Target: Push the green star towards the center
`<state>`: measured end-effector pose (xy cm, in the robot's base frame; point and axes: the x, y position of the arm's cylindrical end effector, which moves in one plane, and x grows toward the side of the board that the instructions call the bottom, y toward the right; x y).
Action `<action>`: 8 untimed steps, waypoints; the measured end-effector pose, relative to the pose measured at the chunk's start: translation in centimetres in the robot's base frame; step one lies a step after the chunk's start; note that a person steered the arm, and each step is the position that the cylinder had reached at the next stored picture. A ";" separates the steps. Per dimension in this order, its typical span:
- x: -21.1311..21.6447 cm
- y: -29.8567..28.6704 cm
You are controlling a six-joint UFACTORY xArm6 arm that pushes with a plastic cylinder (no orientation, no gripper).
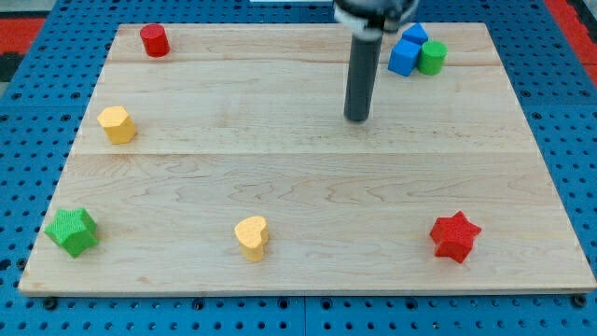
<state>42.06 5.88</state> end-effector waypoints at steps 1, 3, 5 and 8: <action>7.6 -3.4; 17.0 -8.7; 19.8 -23.3; 9.7 -29.2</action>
<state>51.78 -23.35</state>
